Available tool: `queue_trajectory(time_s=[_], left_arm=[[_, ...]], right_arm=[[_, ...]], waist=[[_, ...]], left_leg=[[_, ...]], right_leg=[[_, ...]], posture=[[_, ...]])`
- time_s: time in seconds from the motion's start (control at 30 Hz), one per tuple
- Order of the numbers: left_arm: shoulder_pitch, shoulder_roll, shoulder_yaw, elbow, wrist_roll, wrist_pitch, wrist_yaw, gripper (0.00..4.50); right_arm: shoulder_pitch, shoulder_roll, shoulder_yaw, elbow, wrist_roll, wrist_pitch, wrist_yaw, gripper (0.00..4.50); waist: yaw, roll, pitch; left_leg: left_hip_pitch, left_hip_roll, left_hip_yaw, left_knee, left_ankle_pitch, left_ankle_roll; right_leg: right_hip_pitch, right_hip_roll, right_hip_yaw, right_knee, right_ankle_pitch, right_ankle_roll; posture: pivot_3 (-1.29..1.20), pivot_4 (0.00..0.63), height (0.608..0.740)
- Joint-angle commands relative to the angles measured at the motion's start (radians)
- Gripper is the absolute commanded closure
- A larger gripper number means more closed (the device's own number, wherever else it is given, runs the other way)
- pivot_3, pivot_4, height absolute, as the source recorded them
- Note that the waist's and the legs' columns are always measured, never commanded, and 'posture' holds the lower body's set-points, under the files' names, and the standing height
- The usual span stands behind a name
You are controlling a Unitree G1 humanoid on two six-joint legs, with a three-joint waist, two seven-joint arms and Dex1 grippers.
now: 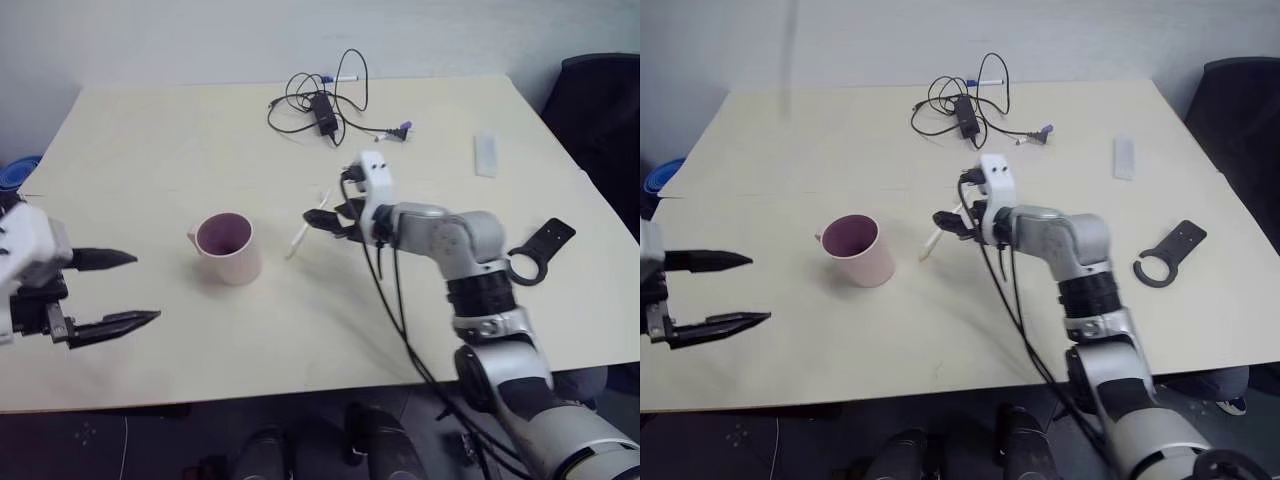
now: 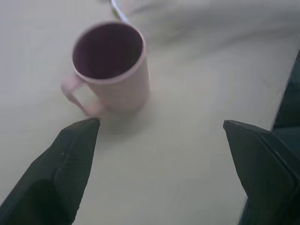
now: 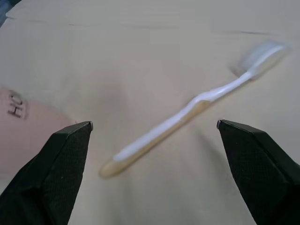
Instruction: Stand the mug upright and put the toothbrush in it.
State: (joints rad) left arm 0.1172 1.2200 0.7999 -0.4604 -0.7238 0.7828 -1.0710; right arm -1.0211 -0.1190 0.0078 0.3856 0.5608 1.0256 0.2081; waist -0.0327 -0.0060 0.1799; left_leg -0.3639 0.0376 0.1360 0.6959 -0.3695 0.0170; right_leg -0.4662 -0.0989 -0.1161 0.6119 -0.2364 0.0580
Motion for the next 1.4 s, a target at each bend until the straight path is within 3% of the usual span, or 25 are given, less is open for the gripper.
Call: queue_trajectory(time_s=[0.03, 0.17, 0.43, 0.53, 0.67, 1.1, 1.2, 1.4], left_arm=[[-0.081, 0.013, -0.047, 0.001, -0.038, 0.012, 0.023, 0.03], [-0.131, 0.006, -0.092, -0.042, -0.059, 0.029, 0.032, 0.03], [-0.194, -0.003, -0.134, -0.033, -0.058, 0.032, 0.056, 0.03], [-0.211, -0.004, -0.144, -0.031, -0.059, 0.032, 0.061, 0.0], [-0.227, -0.007, -0.149, -0.026, -0.06, 0.032, 0.066, 0.0], [-0.239, -0.025, -0.167, -0.017, -0.053, 0.024, 0.071, 0.0], [-0.243, -0.027, -0.177, -0.015, -0.053, 0.02, 0.074, 0.0], [-0.251, -0.027, -0.187, -0.002, -0.049, 0.008, 0.069, 0.0]], right_arm=[[-0.108, 0.078, -0.081, 0.186, -0.042, -0.1, -0.074, 0.06], [-0.186, 0.131, -0.094, 0.373, -0.113, -0.209, -0.108, 0.06], [-0.254, 0.204, -0.063, 0.592, -0.234, -0.385, -0.037, 0.06], [-0.263, 0.24, -0.028, 0.641, -0.291, -0.452, 0.005, 0.6], [-0.265, 0.262, 0.037, 0.686, -0.382, -0.52, 0.057, 1.9], [-0.275, 0.272, 0.068, 0.757, -0.487, -0.544, 0.125, 1.9], [-0.274, 0.276, 0.073, 0.759, -0.502, -0.548, 0.138, 2.43], [-0.261, 0.257, 0.086, 0.741, -0.538, -0.536, 0.151, 4.19]], waist=[[-0.009, 0.0, 0.0], [-0.027, -0.001, 0.0], [-0.057, -0.001, 0.0], [-0.063, -0.001, 0.0], [-0.074, -0.001, 0.0], [-0.079, -0.001, 0.0], [-0.079, -0.001, -0.001], [-0.078, -0.001, -0.001]], left_leg=[[-0.002, 0.0, 0.0, 0.0, 0.0, 0.0], [-0.008, -0.001, 0.005, 0.0, 0.0, 0.0], [-0.004, 0.002, 0.009, -0.001, 0.001, -0.002], [-0.004, 0.004, 0.01, -0.001, 0.001, -0.003], [-0.005, 0.004, 0.01, -0.001, 0.001, -0.004], [-0.004, 0.006, 0.01, -0.001, 0.0, -0.006], [-0.004, 0.006, 0.01, -0.001, 0.0, -0.006], [-0.002, 0.007, 0.01, -0.001, 0.0, -0.006]], right_leg=[[-0.002, 0.0, 0.0, 0.0, 0.0, 0.0], [-0.012, 0.0, 0.002, 0.004, 0.0, 0.001], [-0.013, 0.003, 0.011, 0.007, 0.0, 0.0], [-0.013, 0.004, 0.013, 0.008, 0.0, -0.001], [-0.014, 0.004, 0.013, 0.008, -0.001, -0.001], [-0.014, 0.004, 0.014, 0.008, -0.002, -0.003], [-0.014, 0.004, 0.014, 0.008, -0.002, -0.003], [-0.013, 0.004, 0.014, 0.009, -0.002, -0.003]], posture=[[0.0, 0.15, 0.74], [0.0, 0.15, 0.74], [0.0, 0.15, 0.74], [0.0, 0.15, 0.74], [0.0, 0.15, 0.74], [0.0, 0.15, 0.74], [0.0, 0.15, 0.74], [0.0, 0.15, 0.74]])
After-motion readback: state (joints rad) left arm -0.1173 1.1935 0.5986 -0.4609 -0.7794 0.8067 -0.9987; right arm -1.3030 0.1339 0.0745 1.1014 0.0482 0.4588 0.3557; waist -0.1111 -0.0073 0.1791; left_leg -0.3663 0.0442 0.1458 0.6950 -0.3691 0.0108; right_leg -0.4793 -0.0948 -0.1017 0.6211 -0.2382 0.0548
